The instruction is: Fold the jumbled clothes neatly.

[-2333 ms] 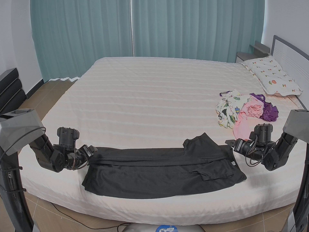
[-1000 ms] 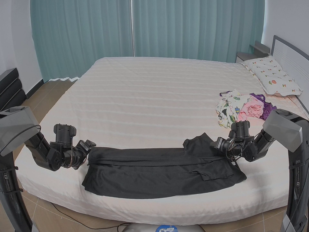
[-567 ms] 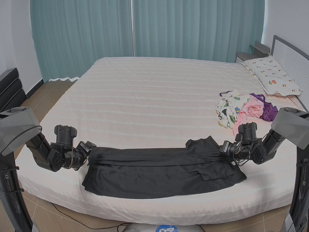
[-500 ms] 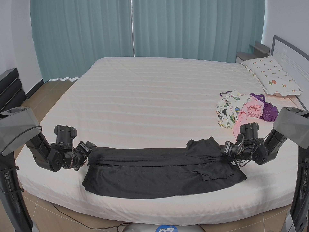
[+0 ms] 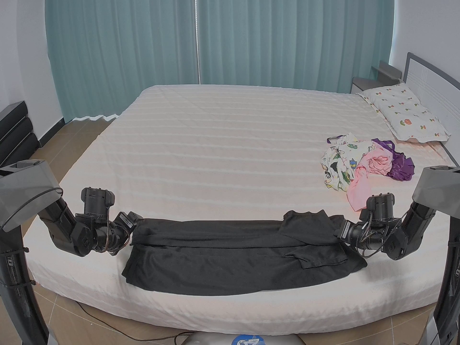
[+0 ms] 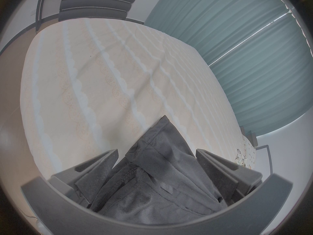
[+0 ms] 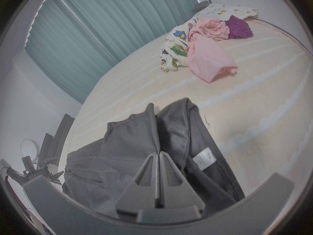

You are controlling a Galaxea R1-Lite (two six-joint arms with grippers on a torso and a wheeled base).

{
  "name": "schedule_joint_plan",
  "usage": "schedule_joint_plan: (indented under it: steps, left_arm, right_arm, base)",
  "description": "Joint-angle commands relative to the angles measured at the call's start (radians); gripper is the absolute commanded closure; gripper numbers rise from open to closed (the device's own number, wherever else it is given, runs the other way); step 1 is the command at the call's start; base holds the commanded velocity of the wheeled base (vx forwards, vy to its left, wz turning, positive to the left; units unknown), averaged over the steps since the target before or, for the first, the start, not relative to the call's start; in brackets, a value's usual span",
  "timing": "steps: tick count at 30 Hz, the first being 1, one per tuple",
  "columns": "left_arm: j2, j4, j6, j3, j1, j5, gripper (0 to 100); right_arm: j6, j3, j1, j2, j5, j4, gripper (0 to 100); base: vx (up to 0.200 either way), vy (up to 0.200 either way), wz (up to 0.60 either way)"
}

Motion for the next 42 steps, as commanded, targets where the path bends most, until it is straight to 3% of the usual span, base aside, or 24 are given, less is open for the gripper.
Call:
schedule_joint_plan:
  steps: [1,4,5,17,28,37,38,42]
  left_arm:
    - [0.001,-0.002,0.0,0.002,-0.001,0.001,0]
    - [0.001,-0.002,0.0,0.002,0.001,0.001,0]
    - [0.001,-0.002,0.0,0.002,0.001,0.001,0]
    - [0.012,0.004,0.007,-0.08,0.007,0.001,0]
    - [0.161,0.027,0.101,-0.261,0.002,0.014,0]
    - [0.198,0.029,0.136,-0.31,0.001,0.029,0]
    - [0.204,0.029,0.136,-0.313,0.001,0.027,100]
    - [0.222,0.027,0.135,-0.316,0.001,0.027,100]
  right_arm:
    - [-0.001,0.014,0.0,0.007,-0.001,-0.003,100]
    - [-0.001,0.014,0.003,0.009,0.001,0.0,100]
    - [-0.003,0.014,0.005,0.009,0.001,0.003,0]
    - [0.028,-0.022,-0.007,-0.028,-0.007,-0.01,0]
    - [0.034,-0.038,-0.037,-0.01,-0.007,-0.01,0]
    - [0.089,-0.075,-0.055,-0.005,-0.008,-0.009,0]
    - [0.089,-0.077,-0.058,-0.002,-0.008,-0.009,0]
    - [0.089,-0.081,-0.067,0.013,-0.008,-0.009,0]
  base:
    - [0.0,0.0,0.0]
    - [0.0,0.0,0.0]
    - [0.0,0.0,0.0]
    - [0.0,0.0,0.0]
    - [0.0,0.0,0.0]
    - [0.0,0.0,0.0]
    - [0.0,0.0,0.0]
    - [0.0,0.0,0.0]
